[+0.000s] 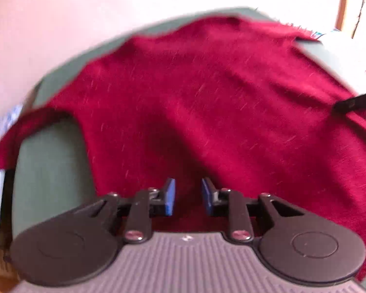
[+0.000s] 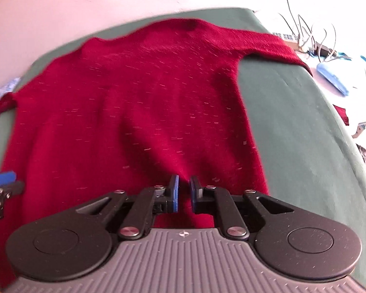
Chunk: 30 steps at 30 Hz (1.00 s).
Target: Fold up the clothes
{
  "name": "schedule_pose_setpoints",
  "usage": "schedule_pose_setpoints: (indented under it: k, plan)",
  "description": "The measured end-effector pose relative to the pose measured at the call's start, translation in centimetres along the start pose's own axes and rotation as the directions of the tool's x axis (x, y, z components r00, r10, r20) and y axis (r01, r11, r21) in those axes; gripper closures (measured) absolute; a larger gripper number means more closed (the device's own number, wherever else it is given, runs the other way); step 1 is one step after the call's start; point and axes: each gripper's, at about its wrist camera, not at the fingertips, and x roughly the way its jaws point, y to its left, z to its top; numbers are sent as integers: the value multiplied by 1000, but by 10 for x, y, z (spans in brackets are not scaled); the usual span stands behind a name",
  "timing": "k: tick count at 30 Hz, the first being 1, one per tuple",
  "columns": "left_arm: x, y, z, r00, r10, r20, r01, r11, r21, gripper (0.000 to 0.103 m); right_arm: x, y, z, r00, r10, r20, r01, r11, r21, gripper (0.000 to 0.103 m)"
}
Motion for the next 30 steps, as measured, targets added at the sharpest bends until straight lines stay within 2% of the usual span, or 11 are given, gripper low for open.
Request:
schedule_pose_setpoints:
  k: [3,5,7,10,15,16,18,21,23,26,30]
  plan:
    - [-8,9,-15,996,88,-1,-88,996,7,58,-1,-30,5,1000,13,-2,-13,1000,25,88]
    - [-13,15,-15,995,92,-32,-92,996,-11,61,-2,-43,10,999,-14,-34,16,998,53,99]
    - [-12,10,4,994,109,-6,-109,994,-13,68,-9,-44,22,999,47,-22,-45,997,57,96]
    - [-3,2,35,991,133,29,-132,991,-20,61,2,-24,54,995,100,9,-100,995,-16,95]
    - [33,11,53,979,201,-24,-202,976,-83,66,49,-16,82,998,43,-43,-48,993,-110,97]
    - [40,13,56,976,214,-36,-216,972,-95,65,51,-24,82,998,40,-42,-44,993,-110,103]
    - [47,18,60,971,231,-62,-237,964,-124,59,47,-38,86,999,20,-31,-23,993,-112,103]
    - [44,30,63,970,219,-107,-236,953,-190,61,35,-50,89,1000,-13,-13,12,991,-130,99]
    - [48,26,76,967,231,-111,-249,947,-201,64,28,-35,90,996,84,-16,-85,984,-153,99]
    - [52,17,89,966,237,-105,-254,946,-202,61,36,-1,84,982,167,-88,-181,967,-178,97]
    - [64,14,88,963,236,-128,-258,944,-206,62,43,-7,79,986,146,-82,-156,977,-146,103]
